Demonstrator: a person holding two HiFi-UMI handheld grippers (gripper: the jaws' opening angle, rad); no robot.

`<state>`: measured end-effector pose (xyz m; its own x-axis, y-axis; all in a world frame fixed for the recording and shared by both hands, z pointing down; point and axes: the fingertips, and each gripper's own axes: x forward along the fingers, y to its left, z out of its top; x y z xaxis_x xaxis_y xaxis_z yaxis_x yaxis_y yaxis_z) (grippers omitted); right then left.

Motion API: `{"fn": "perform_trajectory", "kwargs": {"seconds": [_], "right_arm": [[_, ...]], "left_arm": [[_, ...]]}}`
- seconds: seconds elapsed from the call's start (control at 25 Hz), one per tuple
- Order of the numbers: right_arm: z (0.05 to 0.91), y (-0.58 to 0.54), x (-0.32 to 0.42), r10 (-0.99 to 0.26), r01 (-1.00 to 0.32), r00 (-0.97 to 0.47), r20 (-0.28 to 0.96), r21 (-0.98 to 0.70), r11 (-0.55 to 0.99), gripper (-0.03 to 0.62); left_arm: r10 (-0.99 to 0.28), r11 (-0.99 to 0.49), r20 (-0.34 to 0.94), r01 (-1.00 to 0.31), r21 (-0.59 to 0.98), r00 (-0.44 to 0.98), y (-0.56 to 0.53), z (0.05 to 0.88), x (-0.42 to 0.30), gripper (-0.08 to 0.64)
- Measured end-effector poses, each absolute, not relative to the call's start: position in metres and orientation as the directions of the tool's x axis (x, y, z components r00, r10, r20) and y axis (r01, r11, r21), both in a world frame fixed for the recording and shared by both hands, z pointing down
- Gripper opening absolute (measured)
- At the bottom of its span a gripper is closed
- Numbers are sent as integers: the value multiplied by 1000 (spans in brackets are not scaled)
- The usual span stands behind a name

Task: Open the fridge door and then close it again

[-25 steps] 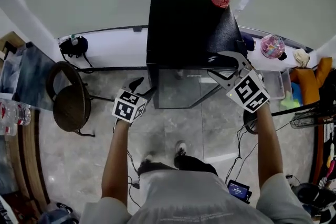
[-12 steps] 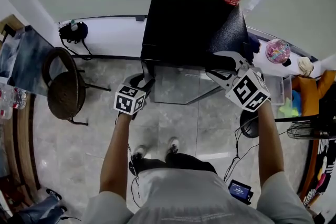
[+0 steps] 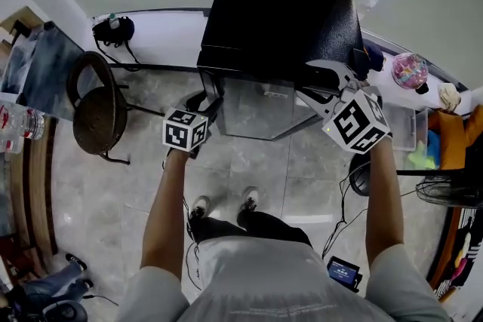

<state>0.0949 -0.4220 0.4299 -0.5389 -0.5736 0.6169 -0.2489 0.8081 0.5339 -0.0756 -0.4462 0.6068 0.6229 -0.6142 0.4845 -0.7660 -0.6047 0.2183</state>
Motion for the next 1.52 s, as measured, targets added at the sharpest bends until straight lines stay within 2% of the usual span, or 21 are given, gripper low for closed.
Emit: {"fn": "perform_trajectory", "kwargs": {"seconds": [0.2, 0.76, 1.0, 1.2, 1.52], "right_arm": [[431, -420, 96, -581, -236, -550, 600, 555, 797, 199], [433, -418, 95, -578, -219, -566, 588, 569, 793, 201], [432, -399, 93, -514, -149, -607, 606, 548, 823, 204], [430, -387, 91, -489, -95, -631, 603, 565, 820, 209], [431, -368, 90, -433, -25, -661, 613, 559, 829, 207]], "left_arm": [[-598, -624, 523, -763, 171, 607, -443, 610, -73, 179], [-657, -579, 518, -806, 119, 548, -441, 610, -76, 178], [-625, -633, 514, -767, 107, 588, -400, 610, -81, 140], [-644, -607, 508, -786, 115, 572, -375, 609, -84, 132], [-626, -593, 538, -792, 144, 565, -329, 600, -88, 189]]}}
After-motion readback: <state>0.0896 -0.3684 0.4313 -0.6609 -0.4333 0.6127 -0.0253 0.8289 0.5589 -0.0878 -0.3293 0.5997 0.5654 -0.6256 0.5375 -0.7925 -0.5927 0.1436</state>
